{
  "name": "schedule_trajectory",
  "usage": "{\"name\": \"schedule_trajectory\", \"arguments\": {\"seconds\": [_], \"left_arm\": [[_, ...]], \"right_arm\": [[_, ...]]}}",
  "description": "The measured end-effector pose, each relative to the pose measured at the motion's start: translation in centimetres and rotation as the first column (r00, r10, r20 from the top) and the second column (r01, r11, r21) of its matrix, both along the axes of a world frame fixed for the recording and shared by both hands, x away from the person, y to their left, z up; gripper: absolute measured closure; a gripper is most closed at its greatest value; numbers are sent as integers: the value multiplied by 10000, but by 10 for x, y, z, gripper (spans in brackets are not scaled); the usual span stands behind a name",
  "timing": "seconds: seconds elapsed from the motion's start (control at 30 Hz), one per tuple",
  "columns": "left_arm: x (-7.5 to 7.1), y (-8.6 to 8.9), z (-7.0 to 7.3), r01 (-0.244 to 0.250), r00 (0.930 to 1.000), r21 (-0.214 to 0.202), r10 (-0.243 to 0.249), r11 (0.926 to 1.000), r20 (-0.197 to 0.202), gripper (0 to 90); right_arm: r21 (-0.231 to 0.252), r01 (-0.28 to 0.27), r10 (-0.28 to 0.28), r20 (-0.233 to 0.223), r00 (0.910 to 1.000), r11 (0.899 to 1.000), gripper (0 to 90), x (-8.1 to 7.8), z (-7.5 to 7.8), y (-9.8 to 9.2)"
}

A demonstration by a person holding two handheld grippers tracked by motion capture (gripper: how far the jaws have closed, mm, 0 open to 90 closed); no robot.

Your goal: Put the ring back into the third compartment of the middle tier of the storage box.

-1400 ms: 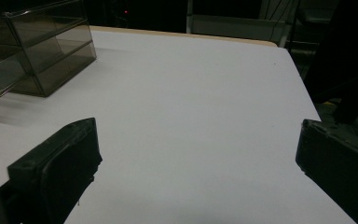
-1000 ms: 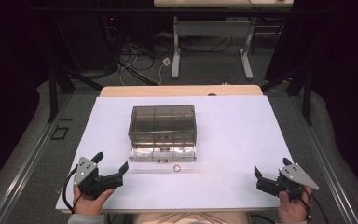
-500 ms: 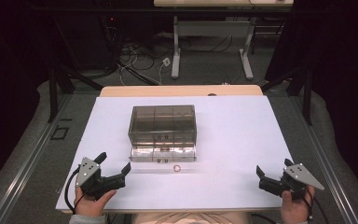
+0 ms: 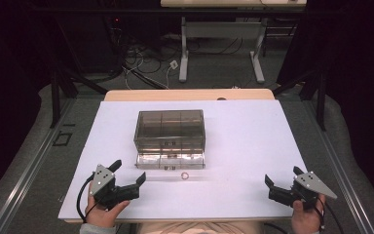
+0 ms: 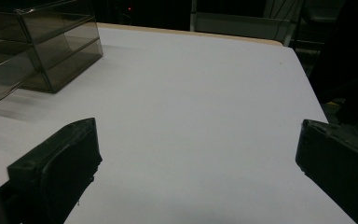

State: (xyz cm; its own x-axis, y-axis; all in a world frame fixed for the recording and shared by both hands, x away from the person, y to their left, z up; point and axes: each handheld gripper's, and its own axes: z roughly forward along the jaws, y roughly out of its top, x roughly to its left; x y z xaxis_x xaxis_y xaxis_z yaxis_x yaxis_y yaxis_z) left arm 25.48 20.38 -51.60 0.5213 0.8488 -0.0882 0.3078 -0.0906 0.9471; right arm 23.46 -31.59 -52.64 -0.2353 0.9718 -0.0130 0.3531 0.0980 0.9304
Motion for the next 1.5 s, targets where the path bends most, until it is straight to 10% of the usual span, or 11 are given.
{"name": "schedule_trajectory", "arguments": {"seconds": [0.7, 1.5], "left_arm": [[2, -39, -6, 885, 9957, 623, -865, 9941, -346, 157], [8, -82, -11, 1926, 9810, 1470, -1867, 9702, -530, 259]], "right_arm": [[232, 57, -60, 127, 9999, 9997, 0, 4, -6, 1], [308, 65, -63, -63, 10000, 9995, 0, 6, -9, 2]]}}
